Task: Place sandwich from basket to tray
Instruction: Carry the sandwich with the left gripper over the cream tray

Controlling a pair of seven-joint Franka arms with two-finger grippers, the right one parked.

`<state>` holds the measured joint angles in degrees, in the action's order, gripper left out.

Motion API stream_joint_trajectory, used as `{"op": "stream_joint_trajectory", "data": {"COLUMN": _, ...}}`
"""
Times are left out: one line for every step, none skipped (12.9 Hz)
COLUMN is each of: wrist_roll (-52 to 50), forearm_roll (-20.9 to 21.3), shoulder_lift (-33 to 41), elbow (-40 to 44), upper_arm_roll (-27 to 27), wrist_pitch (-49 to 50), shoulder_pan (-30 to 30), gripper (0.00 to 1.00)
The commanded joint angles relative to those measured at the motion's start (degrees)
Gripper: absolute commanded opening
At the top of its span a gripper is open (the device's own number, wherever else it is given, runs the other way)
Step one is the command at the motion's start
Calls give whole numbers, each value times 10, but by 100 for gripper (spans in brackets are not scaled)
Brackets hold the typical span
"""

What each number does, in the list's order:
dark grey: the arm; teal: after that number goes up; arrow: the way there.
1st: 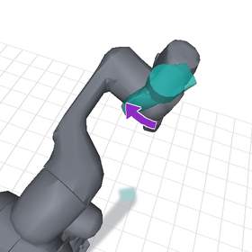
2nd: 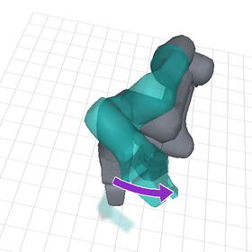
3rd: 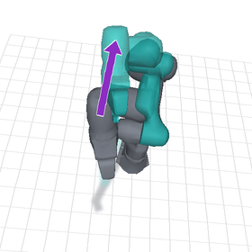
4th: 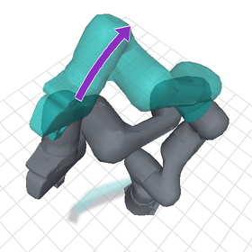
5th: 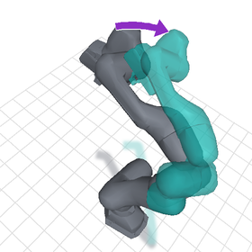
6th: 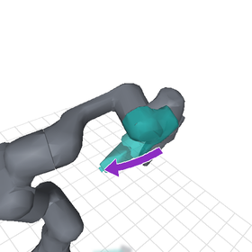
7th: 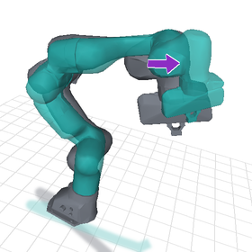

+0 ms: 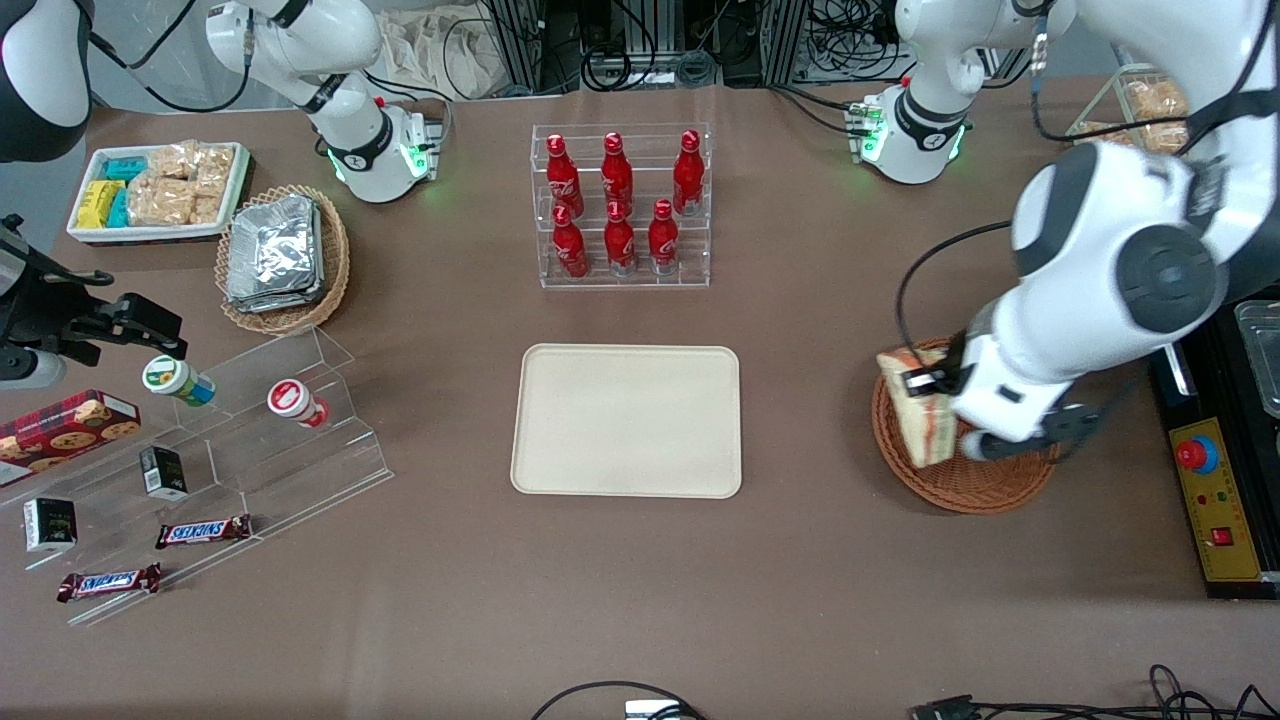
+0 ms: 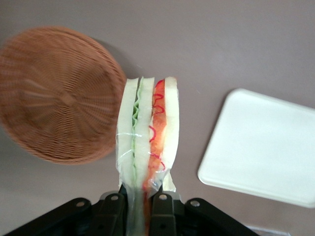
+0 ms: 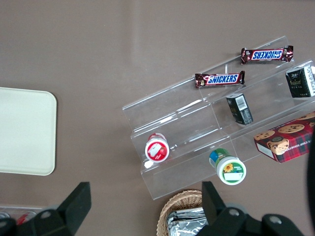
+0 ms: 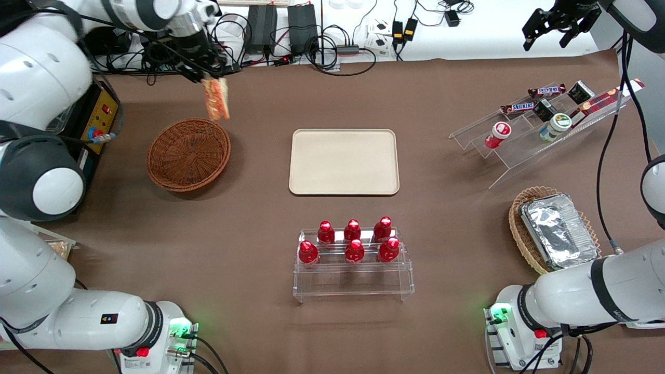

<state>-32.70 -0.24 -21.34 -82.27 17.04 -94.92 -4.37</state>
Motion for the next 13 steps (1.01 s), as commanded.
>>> {"op": "stream_joint_trajectory", "data": {"wrist_roll": -28, "forearm_roll": 4, "shoulder_lift": -62, "elbow": 41, "upper_arm_roll": 8, "wrist_pitch": -4, "shoulder_pan": -47, "gripper": 0}}
{"op": "stream_joint_trajectory", "data": {"wrist_roll": -30, "forearm_roll": 4, "shoulder_lift": -82, "elbow": 39, "upper_arm_roll": 8, "wrist_pitch": -32, "shoulder_pan": -60, "gripper": 0}}
{"op": "stream_joint_trajectory", "data": {"wrist_roll": -44, "forearm_roll": 7, "shoulder_lift": -99, "elbow": 37, "upper_arm_roll": 8, "wrist_pitch": -54, "shoulder_pan": -80, "gripper": 0}}
{"op": "stream_joint_trajectory", "data": {"wrist_roll": -70, "forearm_roll": 8, "shoulder_lift": -120, "elbow": 37, "upper_arm_roll": 7, "wrist_pitch": -81, "shoulder_pan": -99, "gripper": 0}}
{"op": "stream_joint_trajectory", "data": {"wrist_roll": -90, "forearm_roll": 11, "shoulder_lift": -134, "elbow": 36, "upper_arm_roll": 7, "wrist_pitch": -103, "shoulder_pan": -110, "gripper": 0}}
{"op": "stream_joint_trajectory", "data": {"wrist_roll": -104, "forearm_roll": 26, "shoulder_lift": -148, "elbow": 35, "upper_arm_roll": 7, "wrist_pitch": -120, "shoulder_pan": -132, "gripper": 0}}
{"op": "stream_joint_trajectory", "data": {"wrist_roll": -119, "forearm_roll": 42, "shoulder_lift": -162, "elbow": 34, "upper_arm_roll": 7, "wrist_pitch": -136, "shoulder_pan": -146, "gripper": 0}}
{"op": "stream_joint_trajectory", "data": {"wrist_roll": -129, "forearm_roll": 48, "shoulder_lift": -176, "elbow": 33, "upper_arm_roll": 7, "wrist_pitch": -153, "shoulder_pan": -151, "gripper": 0}}
{"op": "stream_joint_trajectory", "data": {"wrist_roll": -131, "forearm_roll": 47, "shoulder_lift": -186, "elbow": 27, "upper_arm_roll": 7, "wrist_pitch": -170, "shoulder_pan": -153, "gripper": 0}}
{"op": "stream_joint_trajectory", "data": {"wrist_roll": -131, "forearm_roll": 47, "shoulder_lift": -189, "elbow": 11, "upper_arm_roll": 7, "wrist_pitch": -193, "shoulder_pan": -154, "gripper": 0}}
{"op": "stream_joint_trajectory", "data": {"wrist_roll": -131, "forearm_roll": 47, "shoulder_lift": -190, "elbow": -9, "upper_arm_roll": 7, "wrist_pitch": -223, "shoulder_pan": -163, "gripper": 0}}
{"op": "stream_joint_trajectory", "data": {"wrist_roll": -131, "forearm_roll": 48, "shoulder_lift": -190, "elbow": -30, "upper_arm_roll": 7, "wrist_pitch": -255, "shoulder_pan": -165, "gripper": 0}}
{"op": "stream_joint_trajectory", "data": {"wrist_roll": -131, "forearm_roll": 48, "shoulder_lift": -196, "elbow": -39, "upper_arm_roll": 7, "wrist_pitch": -279, "shoulder_pan": -167, "gripper": 0}}
